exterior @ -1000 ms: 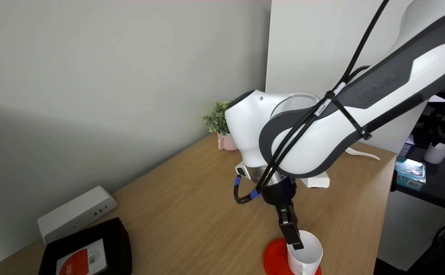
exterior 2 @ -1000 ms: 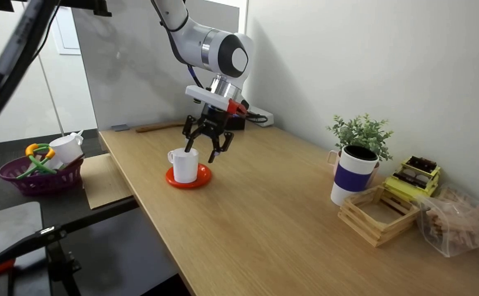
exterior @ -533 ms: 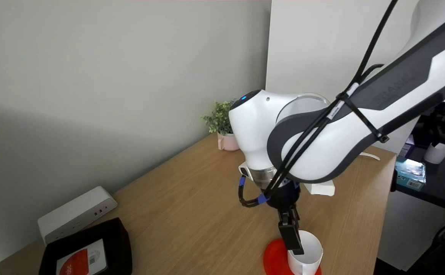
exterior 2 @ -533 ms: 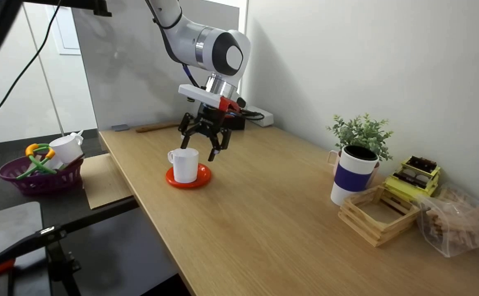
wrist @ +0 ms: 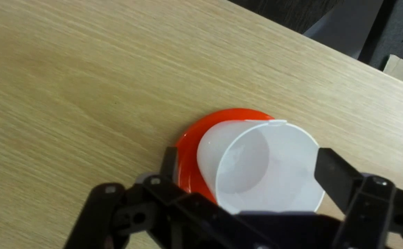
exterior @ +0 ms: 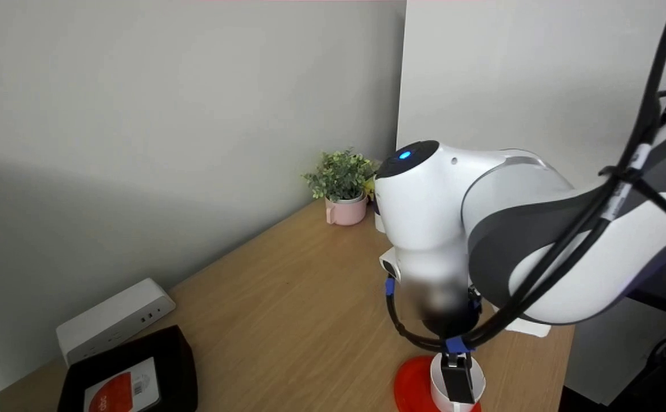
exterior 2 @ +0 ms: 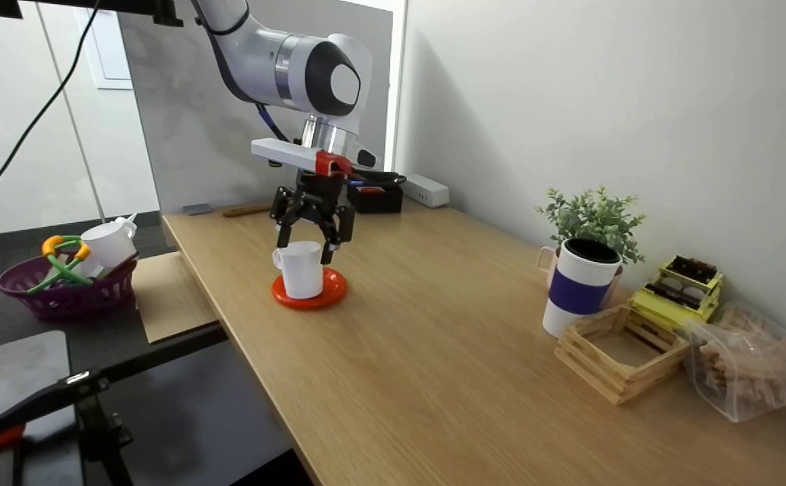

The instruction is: Put the mug on the plate

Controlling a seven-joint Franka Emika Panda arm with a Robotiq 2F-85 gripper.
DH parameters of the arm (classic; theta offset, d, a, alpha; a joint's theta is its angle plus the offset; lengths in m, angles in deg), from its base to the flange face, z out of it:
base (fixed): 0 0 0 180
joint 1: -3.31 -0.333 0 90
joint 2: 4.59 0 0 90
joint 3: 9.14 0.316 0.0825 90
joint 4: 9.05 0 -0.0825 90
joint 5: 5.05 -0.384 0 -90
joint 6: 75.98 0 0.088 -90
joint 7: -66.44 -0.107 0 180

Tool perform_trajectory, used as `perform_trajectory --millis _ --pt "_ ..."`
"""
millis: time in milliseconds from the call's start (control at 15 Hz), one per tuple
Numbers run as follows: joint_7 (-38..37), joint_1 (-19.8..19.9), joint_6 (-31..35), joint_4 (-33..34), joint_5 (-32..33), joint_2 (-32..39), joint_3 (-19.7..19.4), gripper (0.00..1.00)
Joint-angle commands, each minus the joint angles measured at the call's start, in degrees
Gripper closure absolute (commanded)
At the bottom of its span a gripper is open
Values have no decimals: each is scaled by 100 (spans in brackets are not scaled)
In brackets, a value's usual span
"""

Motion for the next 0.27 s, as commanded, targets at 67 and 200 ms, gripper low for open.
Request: perform_trajectory --millis 67,200 --pt "-113 -69 82 -163 -27 -128 -48 0" --pt "-130 -67 95 -224 -25 -181 -61 0"
